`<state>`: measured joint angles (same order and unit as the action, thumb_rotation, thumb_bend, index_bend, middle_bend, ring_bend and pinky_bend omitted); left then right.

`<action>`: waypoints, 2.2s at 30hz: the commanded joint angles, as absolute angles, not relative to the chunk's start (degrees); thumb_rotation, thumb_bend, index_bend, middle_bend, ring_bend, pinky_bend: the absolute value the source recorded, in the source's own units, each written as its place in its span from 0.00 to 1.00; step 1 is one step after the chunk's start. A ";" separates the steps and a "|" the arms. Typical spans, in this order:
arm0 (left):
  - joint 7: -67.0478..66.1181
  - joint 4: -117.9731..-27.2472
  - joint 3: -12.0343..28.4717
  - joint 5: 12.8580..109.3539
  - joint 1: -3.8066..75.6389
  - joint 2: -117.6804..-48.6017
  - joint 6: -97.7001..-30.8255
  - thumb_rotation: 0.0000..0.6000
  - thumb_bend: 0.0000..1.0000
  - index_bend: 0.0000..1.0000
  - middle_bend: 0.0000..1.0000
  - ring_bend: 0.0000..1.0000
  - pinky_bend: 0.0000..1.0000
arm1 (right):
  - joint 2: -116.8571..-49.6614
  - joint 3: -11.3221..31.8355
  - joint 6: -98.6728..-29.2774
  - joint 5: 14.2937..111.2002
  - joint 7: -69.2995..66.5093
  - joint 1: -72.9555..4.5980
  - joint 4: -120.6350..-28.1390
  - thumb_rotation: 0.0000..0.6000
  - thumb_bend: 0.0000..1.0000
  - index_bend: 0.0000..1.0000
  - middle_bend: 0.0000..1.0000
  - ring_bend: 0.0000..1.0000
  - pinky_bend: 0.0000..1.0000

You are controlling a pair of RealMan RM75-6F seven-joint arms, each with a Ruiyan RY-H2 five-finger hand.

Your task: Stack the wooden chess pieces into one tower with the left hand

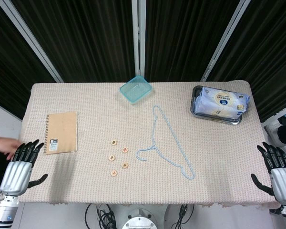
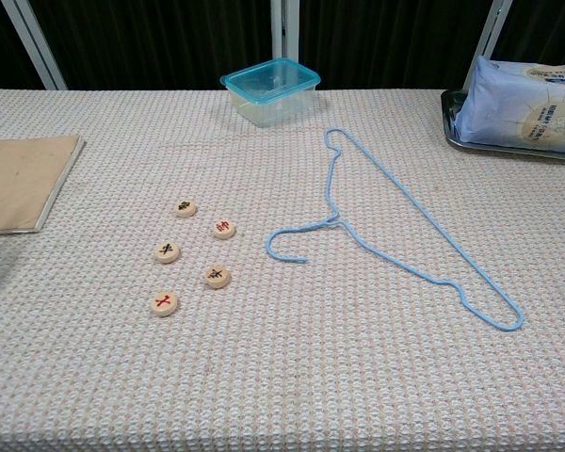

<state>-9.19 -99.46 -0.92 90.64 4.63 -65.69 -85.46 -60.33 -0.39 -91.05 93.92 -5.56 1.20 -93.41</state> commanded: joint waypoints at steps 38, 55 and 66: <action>-12.97 -99.58 -4.59 96.64 8.40 -73.63 -78.08 1.00 0.15 0.15 0.05 0.00 0.00 | -59.96 -0.64 -90.06 93.59 -6.53 0.84 -93.29 1.00 0.25 0.00 0.00 0.00 0.00; -15.61 -95.94 -1.81 104.27 19.08 -83.07 -68.47 1.00 0.16 0.32 0.13 0.00 0.00 | -59.59 -1.31 -91.16 94.73 -7.89 1.40 -92.93 1.00 0.25 0.00 0.00 0.00 0.00; -23.38 -96.11 1.54 98.46 24.89 -85.31 -59.62 1.00 0.16 0.35 0.12 0.00 0.00 | -59.15 -1.30 -91.18 94.45 -8.80 1.48 -92.97 1.00 0.25 0.00 0.00 0.00 0.00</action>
<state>-22.49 -95.94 0.99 99.70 23.98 -84.96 -60.89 -59.19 -1.34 -91.16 94.49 -8.77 1.47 -92.95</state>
